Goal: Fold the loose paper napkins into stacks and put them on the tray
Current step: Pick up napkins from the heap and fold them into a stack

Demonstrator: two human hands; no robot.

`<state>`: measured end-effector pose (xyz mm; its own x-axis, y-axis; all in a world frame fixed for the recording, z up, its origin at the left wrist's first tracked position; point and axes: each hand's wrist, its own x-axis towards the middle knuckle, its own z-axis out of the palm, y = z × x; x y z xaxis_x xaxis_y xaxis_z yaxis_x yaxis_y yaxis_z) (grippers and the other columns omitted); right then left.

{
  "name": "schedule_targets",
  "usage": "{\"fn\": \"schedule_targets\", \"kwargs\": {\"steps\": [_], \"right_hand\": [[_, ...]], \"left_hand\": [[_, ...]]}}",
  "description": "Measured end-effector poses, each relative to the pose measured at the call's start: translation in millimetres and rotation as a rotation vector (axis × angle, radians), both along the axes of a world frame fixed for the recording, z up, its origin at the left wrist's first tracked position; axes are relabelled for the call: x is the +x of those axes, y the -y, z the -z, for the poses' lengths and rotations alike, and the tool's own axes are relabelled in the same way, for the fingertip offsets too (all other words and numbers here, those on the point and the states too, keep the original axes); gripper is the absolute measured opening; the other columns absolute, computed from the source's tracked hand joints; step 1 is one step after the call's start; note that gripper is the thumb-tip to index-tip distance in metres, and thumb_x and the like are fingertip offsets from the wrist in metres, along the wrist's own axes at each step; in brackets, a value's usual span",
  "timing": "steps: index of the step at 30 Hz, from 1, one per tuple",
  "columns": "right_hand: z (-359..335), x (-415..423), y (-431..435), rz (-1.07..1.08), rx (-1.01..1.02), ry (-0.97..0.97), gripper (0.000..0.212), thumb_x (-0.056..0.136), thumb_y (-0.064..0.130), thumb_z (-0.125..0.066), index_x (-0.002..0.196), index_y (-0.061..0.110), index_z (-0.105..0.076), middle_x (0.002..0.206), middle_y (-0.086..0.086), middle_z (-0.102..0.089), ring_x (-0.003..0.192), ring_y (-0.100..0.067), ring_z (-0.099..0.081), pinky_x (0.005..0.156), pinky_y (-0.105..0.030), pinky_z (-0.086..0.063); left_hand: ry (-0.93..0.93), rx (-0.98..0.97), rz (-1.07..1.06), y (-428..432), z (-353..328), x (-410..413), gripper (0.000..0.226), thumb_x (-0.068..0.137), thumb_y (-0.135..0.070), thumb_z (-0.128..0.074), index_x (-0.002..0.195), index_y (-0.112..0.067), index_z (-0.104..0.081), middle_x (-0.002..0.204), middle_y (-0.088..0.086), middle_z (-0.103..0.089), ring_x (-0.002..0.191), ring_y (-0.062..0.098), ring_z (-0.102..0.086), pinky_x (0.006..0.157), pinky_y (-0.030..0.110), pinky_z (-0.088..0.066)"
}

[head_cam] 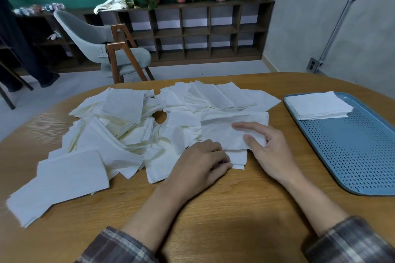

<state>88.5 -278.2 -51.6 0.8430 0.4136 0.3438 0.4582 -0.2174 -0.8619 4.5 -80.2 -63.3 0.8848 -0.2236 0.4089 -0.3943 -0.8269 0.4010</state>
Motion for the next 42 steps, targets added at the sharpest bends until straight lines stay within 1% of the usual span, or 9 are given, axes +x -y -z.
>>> {"fn": "schedule_targets", "kwargs": {"steps": [5, 7, 12, 20, 23, 26, 31, 35, 42], "right_hand": [[-6.5, -4.1, 1.5, -0.119, 0.078, -0.125, 0.029, 0.098, 0.014, -0.059, 0.113, 0.026, -0.081, 0.120, 0.016, -0.077, 0.127, 0.000, -0.061, 0.112, -0.025, -0.042], [-5.7, -2.9, 3.5, -0.203, 0.130, -0.195, 0.039, 0.087, 0.015, -0.054, 0.115, 0.020, -0.080, 0.123, 0.007, -0.077, 0.130, -0.009, -0.061, 0.111, -0.030, -0.042], [-4.9, -5.3, 0.4, -0.304, 0.046, -0.206, 0.034, 0.090, 0.010, -0.064, 0.119, 0.021, -0.078, 0.120, 0.008, -0.078, 0.121, -0.008, -0.067, 0.098, -0.016, -0.047], [-6.5, -1.5, -2.5, 0.018, 0.212, -0.309, 0.005, 0.094, 0.020, -0.076, 0.095, 0.019, -0.081, 0.097, 0.012, -0.081, 0.098, -0.002, -0.074, 0.082, -0.011, -0.051], [-11.0, -3.8, -0.6, -0.006, 0.248, -0.356, 0.015, 0.094, 0.023, -0.074, 0.100, 0.012, -0.081, 0.105, 0.000, -0.082, 0.102, -0.014, -0.076, 0.090, -0.023, -0.054], [-10.3, -5.6, -0.1, -0.071, 0.214, -0.398, 0.024, 0.091, 0.026, -0.074, 0.111, 0.014, -0.080, 0.114, 0.000, -0.080, 0.110, -0.018, -0.075, 0.100, -0.034, -0.052], [-9.3, -10.3, -2.0, -0.172, 0.192, -0.413, 0.041, 0.089, 0.025, -0.075, 0.129, 0.023, -0.070, 0.125, 0.004, -0.076, 0.120, -0.017, -0.070, 0.103, -0.038, -0.052], [-8.2, -10.1, -4.1, -0.185, 0.175, -0.389, 0.039, 0.093, 0.018, -0.074, 0.129, 0.031, -0.067, 0.124, 0.008, -0.074, 0.119, -0.013, -0.068, 0.097, -0.030, -0.051], [-8.0, -7.8, -2.9, -0.187, 0.207, -0.343, 0.055, 0.099, 0.006, -0.069, 0.139, 0.040, -0.055, 0.134, 0.002, -0.069, 0.124, -0.022, -0.067, 0.106, -0.045, -0.054]], "left_hand": [[-0.025, -0.329, -0.062, -4.0, -13.6, -4.4, 0.009, 0.105, -0.026, -0.064, 0.097, -0.024, -0.068, 0.089, -0.014, -0.064, 0.087, 0.008, -0.062, 0.075, 0.017, -0.043], [-0.023, -0.419, -0.095, -5.3, -14.7, -3.3, 0.009, 0.103, -0.023, -0.067, 0.095, -0.024, -0.071, 0.087, -0.016, -0.066, 0.085, 0.011, -0.063, 0.073, 0.014, -0.040], [-0.094, -0.659, -0.132, -7.5, -17.8, -0.2, 0.006, 0.097, -0.020, -0.076, 0.094, -0.022, -0.080, 0.092, -0.015, -0.076, 0.086, 0.011, -0.066, 0.075, 0.017, -0.045], [-0.129, -0.693, -0.210, -12.2, -24.6, -1.4, 0.024, 0.086, -0.030, -0.086, 0.108, -0.034, -0.076, 0.099, -0.021, -0.073, 0.099, 0.003, -0.068, 0.083, 0.018, -0.049], [-0.148, -0.783, -0.242, -18.4, -28.1, -1.4, 0.027, 0.090, -0.023, -0.082, 0.111, -0.038, -0.075, 0.094, -0.013, -0.072, 0.081, 0.005, -0.066, 0.064, 0.026, -0.051], [-0.164, -0.898, -0.248, -20.5, -30.1, -0.7, 0.028, 0.090, -0.022, -0.084, 0.113, -0.036, -0.075, 0.093, 0.001, -0.076, 0.086, 0.018, -0.072, 0.070, 0.038, -0.057], [-0.168, -0.916, -0.234, -16.4, -32.7, -2.5, 0.030, 0.085, -0.018, -0.088, 0.111, -0.029, -0.077, 0.085, 0.004, -0.076, 0.077, 0.005, -0.067, 0.066, 0.014, -0.046], [-0.161, -0.901, -0.254, -14.8, -31.5, -2.6, 0.029, 0.085, -0.021, -0.088, 0.110, -0.031, -0.077, 0.086, -0.001, -0.077, 0.080, 0.003, -0.067, 0.068, 0.014, -0.046], [-0.168, -0.870, -0.308, -12.3, -25.7, -1.0, 0.027, 0.085, -0.029, -0.088, 0.107, -0.039, -0.075, 0.086, -0.006, -0.073, 0.084, 0.006, -0.066, 0.072, 0.022, -0.050]]}}
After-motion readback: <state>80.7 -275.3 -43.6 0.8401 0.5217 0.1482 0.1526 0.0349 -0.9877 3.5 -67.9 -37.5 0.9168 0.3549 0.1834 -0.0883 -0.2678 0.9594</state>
